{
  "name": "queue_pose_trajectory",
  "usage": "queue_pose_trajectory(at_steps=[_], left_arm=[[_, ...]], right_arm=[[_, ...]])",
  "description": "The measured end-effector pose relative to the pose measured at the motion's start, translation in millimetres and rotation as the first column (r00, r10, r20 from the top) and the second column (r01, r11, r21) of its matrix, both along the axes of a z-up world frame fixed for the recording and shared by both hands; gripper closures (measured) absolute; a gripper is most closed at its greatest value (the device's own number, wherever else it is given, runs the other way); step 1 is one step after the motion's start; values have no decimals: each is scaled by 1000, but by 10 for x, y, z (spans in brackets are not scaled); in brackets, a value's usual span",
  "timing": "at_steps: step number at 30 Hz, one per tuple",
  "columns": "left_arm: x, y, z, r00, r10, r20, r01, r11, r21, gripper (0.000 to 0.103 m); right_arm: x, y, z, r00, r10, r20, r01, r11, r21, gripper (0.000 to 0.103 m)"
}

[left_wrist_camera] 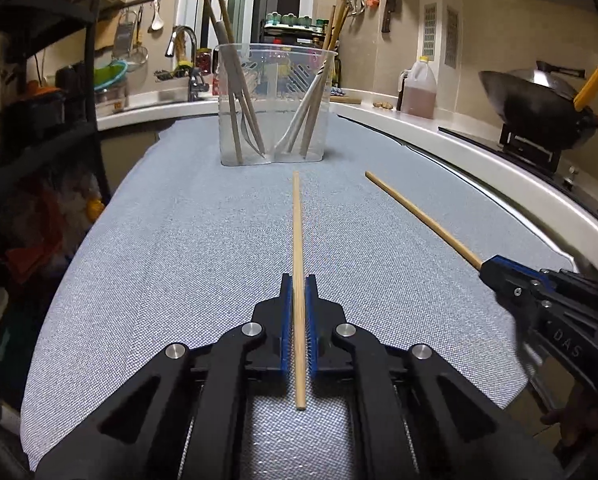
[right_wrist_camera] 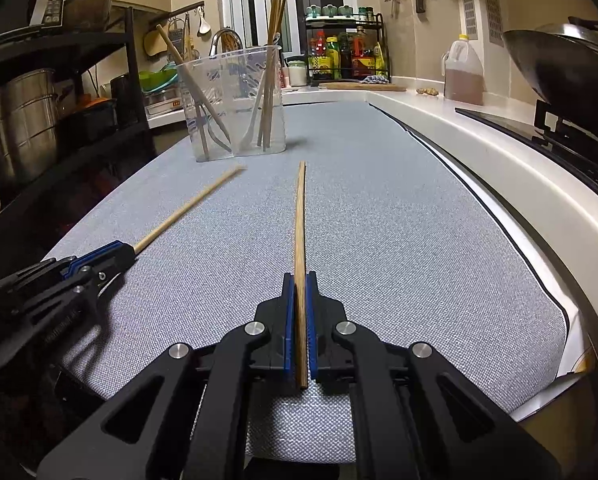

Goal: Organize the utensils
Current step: 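Close the right tool on one wooden chopstick, then grasp the other chopstick with the left tool while the right tool holds its chopstick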

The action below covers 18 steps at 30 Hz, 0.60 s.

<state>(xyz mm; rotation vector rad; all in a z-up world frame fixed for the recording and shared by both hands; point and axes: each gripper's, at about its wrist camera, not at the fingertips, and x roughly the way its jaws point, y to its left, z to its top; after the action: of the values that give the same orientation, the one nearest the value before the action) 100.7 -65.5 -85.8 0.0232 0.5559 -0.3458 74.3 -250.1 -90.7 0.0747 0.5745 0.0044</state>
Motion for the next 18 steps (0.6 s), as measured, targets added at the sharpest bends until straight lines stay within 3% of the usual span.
queue_pose_trajectory(at_steps=[3, 6, 18], left_arm=[[-7, 5, 53, 1000, -21, -20, 21, 1000, 3, 97], [-106, 58, 230, 999, -38, 15, 38, 999, -2, 97], [-290, 381, 1036, 981, -50, 190, 65, 995, -76, 97]], right_arm=[[17, -3, 21, 1000, 3, -17, -3, 1000, 0, 97], [23, -23, 87, 1000, 0, -22, 0, 1000, 13, 97], [-140, 170, 771, 986, 59, 157, -56, 998, -18, 97]])
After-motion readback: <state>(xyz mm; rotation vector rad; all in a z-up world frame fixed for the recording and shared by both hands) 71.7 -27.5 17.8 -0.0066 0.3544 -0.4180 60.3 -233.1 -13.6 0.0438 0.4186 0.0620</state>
